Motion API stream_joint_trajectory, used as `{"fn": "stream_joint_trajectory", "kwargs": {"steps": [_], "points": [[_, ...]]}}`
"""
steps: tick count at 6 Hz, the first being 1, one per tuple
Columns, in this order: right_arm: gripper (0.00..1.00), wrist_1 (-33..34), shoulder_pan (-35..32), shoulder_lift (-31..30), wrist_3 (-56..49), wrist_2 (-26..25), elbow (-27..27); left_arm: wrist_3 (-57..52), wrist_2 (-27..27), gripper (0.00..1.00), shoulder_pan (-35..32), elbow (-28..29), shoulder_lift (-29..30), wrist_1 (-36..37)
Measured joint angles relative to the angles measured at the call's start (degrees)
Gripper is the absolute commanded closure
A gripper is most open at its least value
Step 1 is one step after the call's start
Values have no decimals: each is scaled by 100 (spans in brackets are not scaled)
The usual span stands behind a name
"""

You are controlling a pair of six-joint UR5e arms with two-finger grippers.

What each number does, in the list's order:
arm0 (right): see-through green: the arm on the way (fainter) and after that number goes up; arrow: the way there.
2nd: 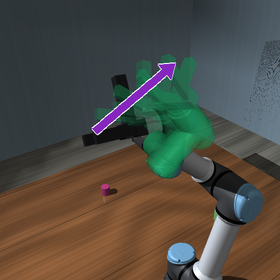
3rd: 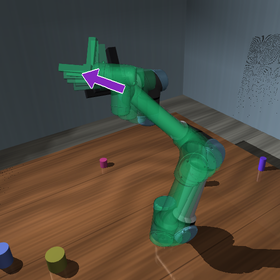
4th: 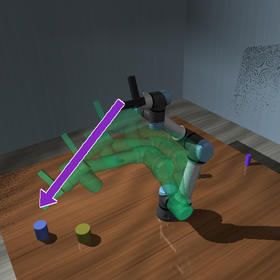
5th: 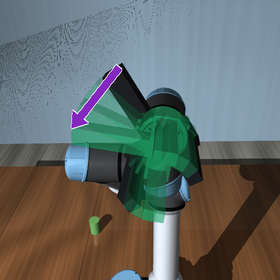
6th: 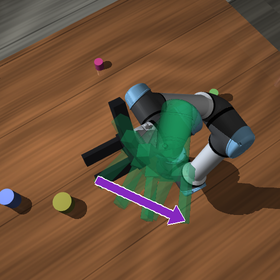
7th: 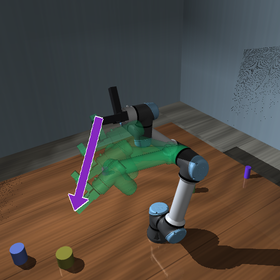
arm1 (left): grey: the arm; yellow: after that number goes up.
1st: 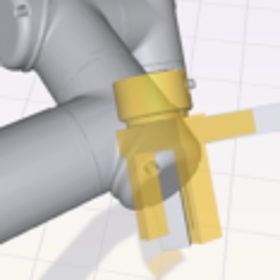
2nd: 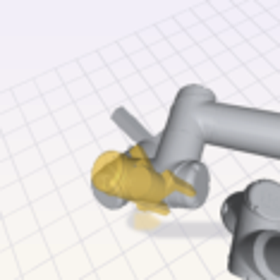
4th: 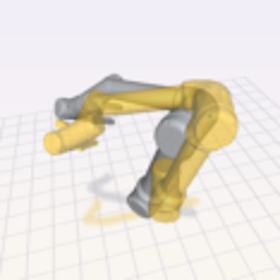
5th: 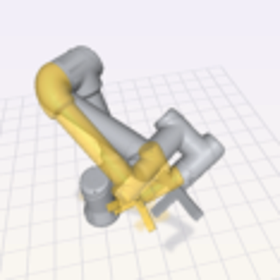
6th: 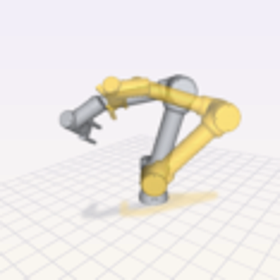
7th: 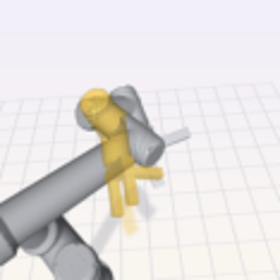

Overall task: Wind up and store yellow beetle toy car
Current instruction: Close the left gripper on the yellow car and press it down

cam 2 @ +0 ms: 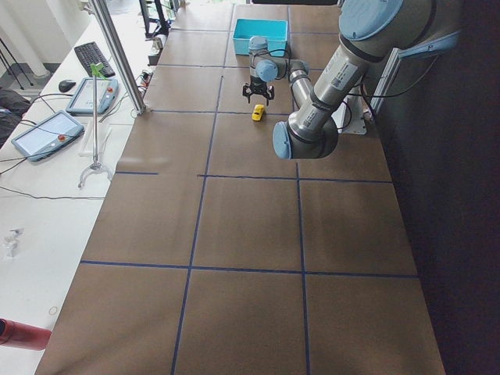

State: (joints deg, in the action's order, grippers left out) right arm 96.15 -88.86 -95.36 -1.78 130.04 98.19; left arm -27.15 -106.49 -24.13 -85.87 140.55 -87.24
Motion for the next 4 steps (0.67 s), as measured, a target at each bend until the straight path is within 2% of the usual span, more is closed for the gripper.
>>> {"fn": "stream_joint_trajectory", "kwargs": {"steps": [2, 4], "points": [[0, 1, 0, 0, -6, 4, 1, 70, 334, 0, 196, 194, 23, -220], [0, 1, 0, -10, -6, 4, -5, 91, 437, 0, 230, 384, 76, -413]]}}
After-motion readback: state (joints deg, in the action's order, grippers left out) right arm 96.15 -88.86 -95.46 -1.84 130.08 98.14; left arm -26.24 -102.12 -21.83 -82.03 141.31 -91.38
